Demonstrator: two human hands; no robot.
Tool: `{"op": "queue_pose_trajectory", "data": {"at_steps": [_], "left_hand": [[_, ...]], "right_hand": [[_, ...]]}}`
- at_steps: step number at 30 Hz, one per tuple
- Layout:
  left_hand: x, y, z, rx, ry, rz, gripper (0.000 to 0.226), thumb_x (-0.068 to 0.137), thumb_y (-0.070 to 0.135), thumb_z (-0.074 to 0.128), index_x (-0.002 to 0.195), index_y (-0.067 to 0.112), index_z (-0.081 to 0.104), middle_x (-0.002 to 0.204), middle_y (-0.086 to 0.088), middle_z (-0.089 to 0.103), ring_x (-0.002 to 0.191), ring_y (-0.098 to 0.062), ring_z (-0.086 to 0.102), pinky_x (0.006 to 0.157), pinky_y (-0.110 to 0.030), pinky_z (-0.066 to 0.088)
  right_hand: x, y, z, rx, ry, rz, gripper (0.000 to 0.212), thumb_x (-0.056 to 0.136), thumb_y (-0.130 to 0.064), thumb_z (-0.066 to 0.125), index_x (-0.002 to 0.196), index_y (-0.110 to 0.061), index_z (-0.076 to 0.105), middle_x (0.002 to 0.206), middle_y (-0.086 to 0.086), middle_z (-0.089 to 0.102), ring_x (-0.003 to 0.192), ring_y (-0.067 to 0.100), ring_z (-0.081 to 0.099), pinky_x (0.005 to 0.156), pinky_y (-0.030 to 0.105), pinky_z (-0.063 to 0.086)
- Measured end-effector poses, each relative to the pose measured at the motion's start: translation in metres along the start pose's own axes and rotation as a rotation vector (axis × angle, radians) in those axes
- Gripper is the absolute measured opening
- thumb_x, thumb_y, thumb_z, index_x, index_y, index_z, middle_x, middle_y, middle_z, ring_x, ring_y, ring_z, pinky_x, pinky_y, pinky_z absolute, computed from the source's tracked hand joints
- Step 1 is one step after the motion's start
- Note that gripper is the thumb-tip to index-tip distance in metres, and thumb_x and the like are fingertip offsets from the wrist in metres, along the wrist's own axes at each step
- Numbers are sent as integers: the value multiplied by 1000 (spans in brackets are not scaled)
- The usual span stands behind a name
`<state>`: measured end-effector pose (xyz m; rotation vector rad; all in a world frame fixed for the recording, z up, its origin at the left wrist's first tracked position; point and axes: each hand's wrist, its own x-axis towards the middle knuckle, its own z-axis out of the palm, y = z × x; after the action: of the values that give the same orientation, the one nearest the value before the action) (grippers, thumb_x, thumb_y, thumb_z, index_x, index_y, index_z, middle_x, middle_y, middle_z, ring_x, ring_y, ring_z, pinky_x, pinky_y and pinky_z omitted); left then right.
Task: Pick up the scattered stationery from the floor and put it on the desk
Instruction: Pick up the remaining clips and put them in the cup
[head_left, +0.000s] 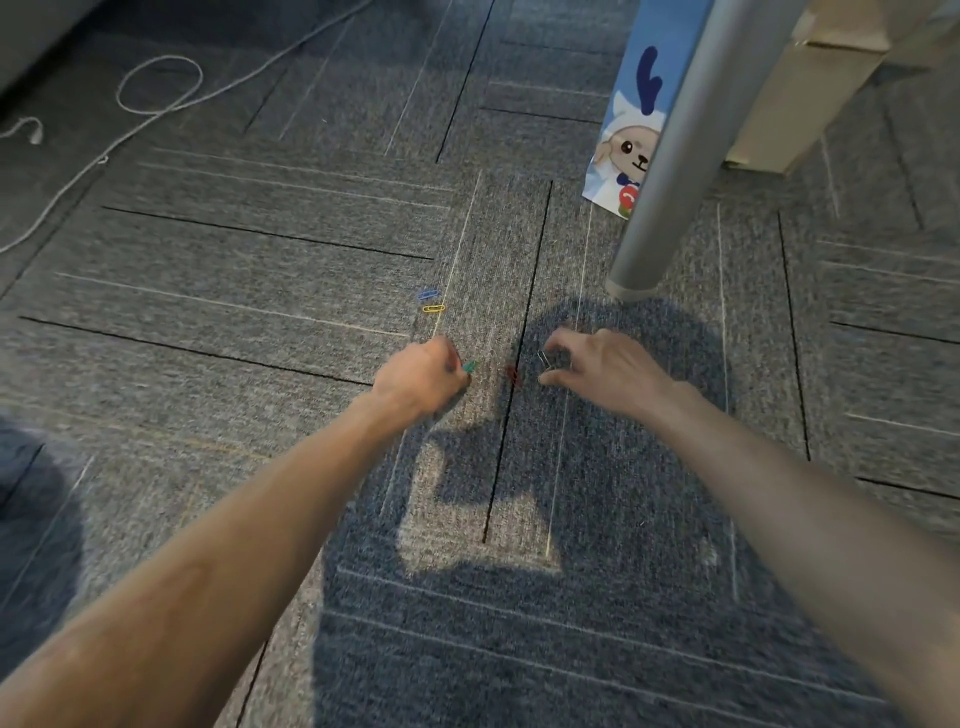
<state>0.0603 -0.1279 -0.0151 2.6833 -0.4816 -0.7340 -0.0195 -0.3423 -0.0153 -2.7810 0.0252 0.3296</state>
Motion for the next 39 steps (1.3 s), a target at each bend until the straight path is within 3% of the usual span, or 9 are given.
{"op": "queue_pose_trajectory", "data": {"at_steps": [6,9,13,16,19,24,29,35,39], "left_hand": [[8,4,-4,23,-74,62,16,92,30,57,99,16,57,83,-3,65,62,-12,62,55,-25,54],[7,3,-5,-399,-183,39,20,92,22,55,88,2,54,68,-3,54,52,-16,43,50,-16,49],[-7,3,-9,-964,-299,55,30,96,22,47,68,10,47,50,5,34,40,-11,25,33,-18,22],[-15,-3,-6,-1212,-336,65,35,94,24,34,59,21,30,49,8,25,40,-9,17,36,-21,13],[-24,-5,-8,-1448,-322,93,21,85,17,30,65,22,32,51,8,28,39,-7,18,37,-18,11],[-36,-4,-13,-1687,-318,168,12,80,22,29,69,20,34,54,7,28,42,-7,18,38,-16,13],[-42,-2,-11,-1514,-301,109,41,100,41,32,66,20,39,53,8,29,41,-8,19,34,-20,16],[-36,0,-3,-1120,-208,-18,25,102,26,35,104,15,58,54,8,41,44,-8,29,34,-17,26],[-24,0,-3,-912,-156,-44,36,101,37,34,83,12,52,53,5,40,41,-11,29,37,-18,27]], "right_hand": [[3,-5,6,277,21,154,22,89,-36,68,102,-19,63,79,0,65,68,16,63,69,27,50],[6,-7,3,274,-42,203,18,91,-33,65,97,-17,62,85,1,64,60,13,56,65,33,55],[7,-10,2,345,-64,235,14,94,-30,61,95,-16,61,83,0,63,57,11,52,58,25,51],[3,-16,-1,756,-12,288,20,95,-26,59,82,-12,59,62,-4,53,44,8,42,44,15,40],[-6,-22,-7,1348,13,243,40,98,-19,47,59,-20,40,46,-5,29,37,13,22,35,20,22],[-24,-32,-5,2016,73,222,17,84,-17,31,69,-21,39,51,-7,28,40,8,21,32,17,19],[-29,-30,-2,1934,-7,348,33,99,-24,39,67,-17,47,57,-4,38,41,7,27,32,18,19],[-25,-20,-1,1336,-17,534,33,103,-34,42,90,-10,59,59,-7,43,46,6,31,38,19,25],[-19,-21,-5,1208,32,522,34,104,-34,41,96,-11,64,55,-5,38,43,8,30,38,19,27]]}}
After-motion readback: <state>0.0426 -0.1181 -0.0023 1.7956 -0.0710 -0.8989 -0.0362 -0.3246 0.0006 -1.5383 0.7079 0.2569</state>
